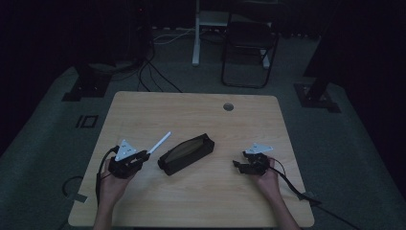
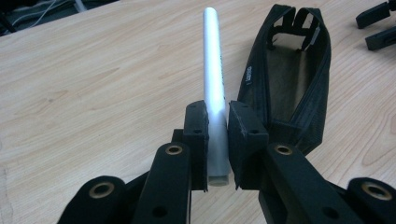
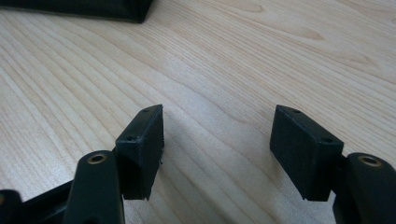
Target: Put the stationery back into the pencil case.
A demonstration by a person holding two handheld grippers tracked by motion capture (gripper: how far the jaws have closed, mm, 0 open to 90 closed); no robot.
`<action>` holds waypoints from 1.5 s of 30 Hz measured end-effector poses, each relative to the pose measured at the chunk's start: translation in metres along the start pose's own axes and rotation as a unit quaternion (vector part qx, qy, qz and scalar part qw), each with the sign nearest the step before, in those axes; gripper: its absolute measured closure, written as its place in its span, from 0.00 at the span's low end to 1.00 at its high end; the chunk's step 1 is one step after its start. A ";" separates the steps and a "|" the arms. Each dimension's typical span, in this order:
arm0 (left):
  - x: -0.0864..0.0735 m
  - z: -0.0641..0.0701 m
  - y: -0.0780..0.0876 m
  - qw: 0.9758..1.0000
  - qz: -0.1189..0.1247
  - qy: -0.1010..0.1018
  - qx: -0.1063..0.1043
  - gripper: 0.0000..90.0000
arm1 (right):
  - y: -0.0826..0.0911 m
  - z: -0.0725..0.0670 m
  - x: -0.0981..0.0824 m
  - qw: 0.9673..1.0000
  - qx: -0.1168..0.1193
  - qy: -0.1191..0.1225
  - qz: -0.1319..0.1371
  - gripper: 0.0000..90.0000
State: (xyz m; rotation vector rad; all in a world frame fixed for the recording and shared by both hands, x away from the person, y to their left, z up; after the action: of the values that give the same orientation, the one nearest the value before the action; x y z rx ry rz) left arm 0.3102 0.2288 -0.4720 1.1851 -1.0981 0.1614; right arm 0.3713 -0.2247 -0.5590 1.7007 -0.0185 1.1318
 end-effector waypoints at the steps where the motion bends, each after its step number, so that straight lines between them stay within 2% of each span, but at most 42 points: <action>1: 0.001 0.000 0.001 1.000 0.001 -0.001 0.000 0.88 | 0.000 0.000 0.000 1.000 0.000 0.000 0.000 0.39; 26: 0.019 0.012 0.009 1.000 0.018 -0.026 -0.003 0.87 | 0.000 0.000 0.000 1.000 0.001 0.001 0.000 0.38; 45: 0.030 0.020 0.004 0.999 0.018 -0.042 -0.015 0.87 | 0.000 0.000 0.000 1.000 0.002 0.003 -0.001 0.37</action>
State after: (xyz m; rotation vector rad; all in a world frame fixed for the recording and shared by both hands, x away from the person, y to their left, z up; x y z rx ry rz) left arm 0.3110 0.2023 -0.4475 1.1536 -1.1916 0.1234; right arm 0.3713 -0.2245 -0.5590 1.7008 -0.0120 1.1356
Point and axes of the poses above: each handheld gripper's, and its own axes: y roughly backward along the jaws, x roughly out of its top, z roughly to its right, the point moved 1 cm from there along -y, roughly forward along the jaws, and after that the axes turned 6 degrees about -z, right-handed, at the moved point
